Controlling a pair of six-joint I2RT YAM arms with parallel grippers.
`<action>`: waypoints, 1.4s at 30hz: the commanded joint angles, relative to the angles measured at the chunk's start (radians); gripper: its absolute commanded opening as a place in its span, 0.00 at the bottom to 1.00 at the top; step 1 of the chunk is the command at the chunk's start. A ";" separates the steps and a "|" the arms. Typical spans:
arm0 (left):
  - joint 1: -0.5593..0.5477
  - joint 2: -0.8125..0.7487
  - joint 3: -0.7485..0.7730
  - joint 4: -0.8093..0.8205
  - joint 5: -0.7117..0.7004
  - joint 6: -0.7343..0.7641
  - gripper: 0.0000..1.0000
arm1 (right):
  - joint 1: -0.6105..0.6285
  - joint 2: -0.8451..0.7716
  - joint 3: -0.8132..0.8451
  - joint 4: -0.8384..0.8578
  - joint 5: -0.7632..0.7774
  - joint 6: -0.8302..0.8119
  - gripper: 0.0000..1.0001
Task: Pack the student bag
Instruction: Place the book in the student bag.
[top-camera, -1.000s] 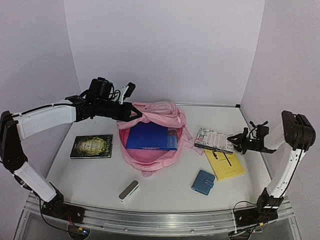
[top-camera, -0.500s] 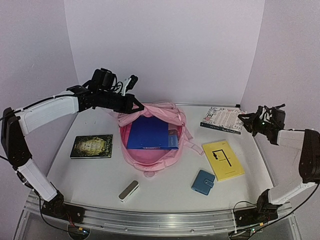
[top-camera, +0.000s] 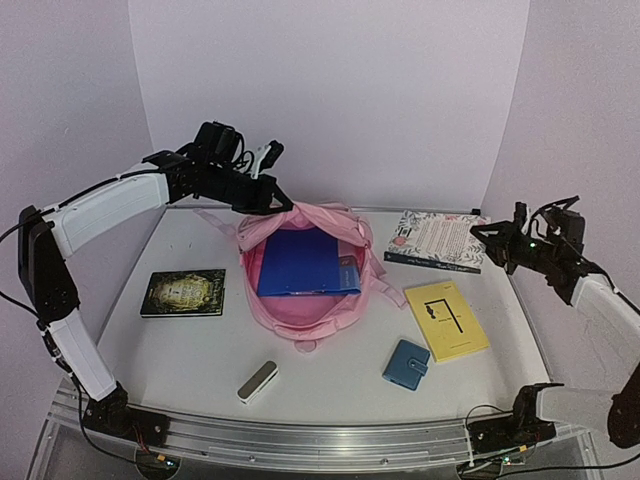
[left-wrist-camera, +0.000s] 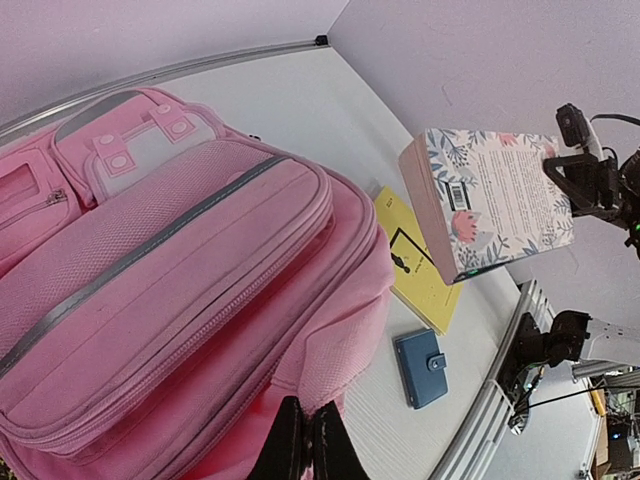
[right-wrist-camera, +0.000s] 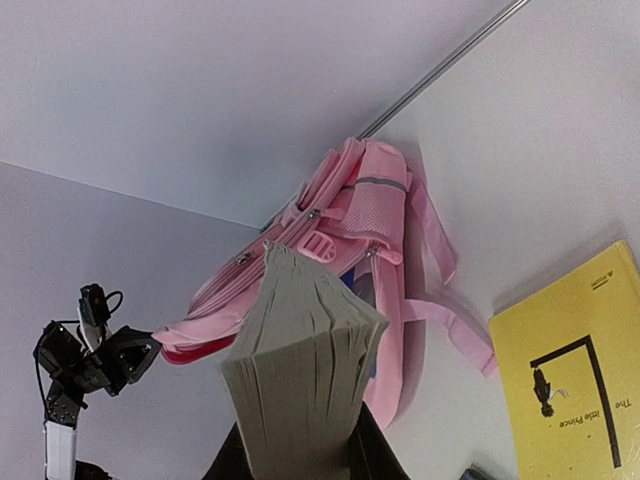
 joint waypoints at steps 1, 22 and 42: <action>0.011 -0.037 0.003 0.129 0.007 0.035 0.00 | 0.087 -0.090 -0.019 -0.032 0.040 0.054 0.00; 0.009 -0.100 -0.155 0.233 0.140 0.065 0.00 | 0.686 0.073 0.056 0.226 0.369 0.301 0.00; 0.009 -0.164 -0.223 0.257 0.156 0.043 0.00 | 0.952 0.474 0.053 0.617 1.143 0.591 0.00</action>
